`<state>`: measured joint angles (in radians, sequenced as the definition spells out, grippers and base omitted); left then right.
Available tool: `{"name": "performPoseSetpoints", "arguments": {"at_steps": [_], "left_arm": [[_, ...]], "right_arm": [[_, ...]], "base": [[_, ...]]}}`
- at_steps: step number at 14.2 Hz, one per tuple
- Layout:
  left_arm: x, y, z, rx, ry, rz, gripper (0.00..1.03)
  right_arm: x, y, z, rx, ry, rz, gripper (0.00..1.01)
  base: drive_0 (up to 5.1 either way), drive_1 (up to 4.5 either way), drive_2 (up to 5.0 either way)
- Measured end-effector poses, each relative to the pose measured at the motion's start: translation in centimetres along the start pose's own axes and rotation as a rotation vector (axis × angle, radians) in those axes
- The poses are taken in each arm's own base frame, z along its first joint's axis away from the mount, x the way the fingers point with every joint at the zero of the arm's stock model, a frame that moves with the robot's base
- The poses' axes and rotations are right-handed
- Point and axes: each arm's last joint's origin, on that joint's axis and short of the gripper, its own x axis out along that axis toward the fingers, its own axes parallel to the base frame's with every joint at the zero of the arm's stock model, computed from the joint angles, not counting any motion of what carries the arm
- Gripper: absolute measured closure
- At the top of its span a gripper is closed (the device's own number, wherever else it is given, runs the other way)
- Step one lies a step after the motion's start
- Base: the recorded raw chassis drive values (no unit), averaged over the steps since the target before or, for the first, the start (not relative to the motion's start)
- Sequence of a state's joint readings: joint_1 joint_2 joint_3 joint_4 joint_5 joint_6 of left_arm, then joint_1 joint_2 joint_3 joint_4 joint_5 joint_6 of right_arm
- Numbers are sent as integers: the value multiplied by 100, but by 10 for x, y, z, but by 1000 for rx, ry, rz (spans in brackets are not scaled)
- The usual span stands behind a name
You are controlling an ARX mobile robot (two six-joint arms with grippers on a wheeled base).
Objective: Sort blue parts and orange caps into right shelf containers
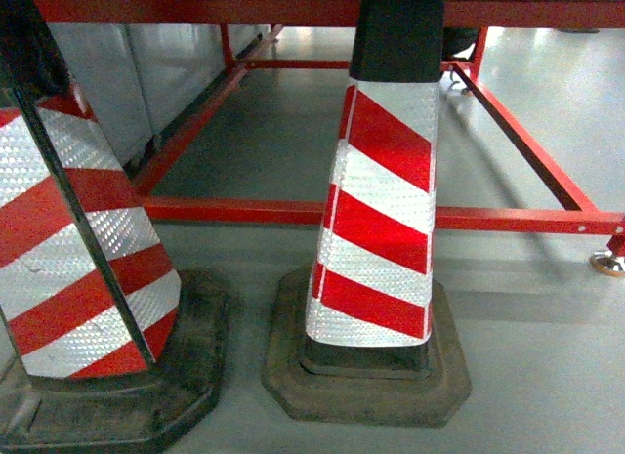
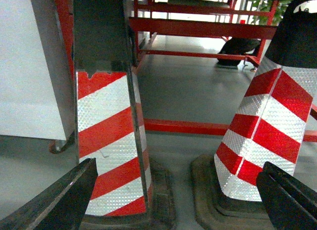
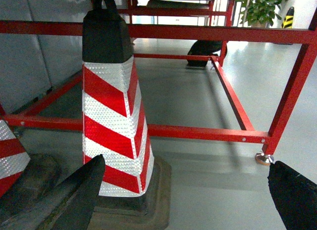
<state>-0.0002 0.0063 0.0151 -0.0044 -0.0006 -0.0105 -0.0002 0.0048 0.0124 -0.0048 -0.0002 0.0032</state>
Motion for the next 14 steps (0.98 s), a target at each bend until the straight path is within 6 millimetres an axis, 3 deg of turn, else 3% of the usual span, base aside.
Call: {"name": "performPoseSetpoints", "arguments": {"at_steps": [14], "left_arm": [[0, 0, 0, 0, 0, 0, 5]], "right_arm": [[0, 0, 0, 0, 0, 0, 3]], "base": [[0, 0, 0]]}}
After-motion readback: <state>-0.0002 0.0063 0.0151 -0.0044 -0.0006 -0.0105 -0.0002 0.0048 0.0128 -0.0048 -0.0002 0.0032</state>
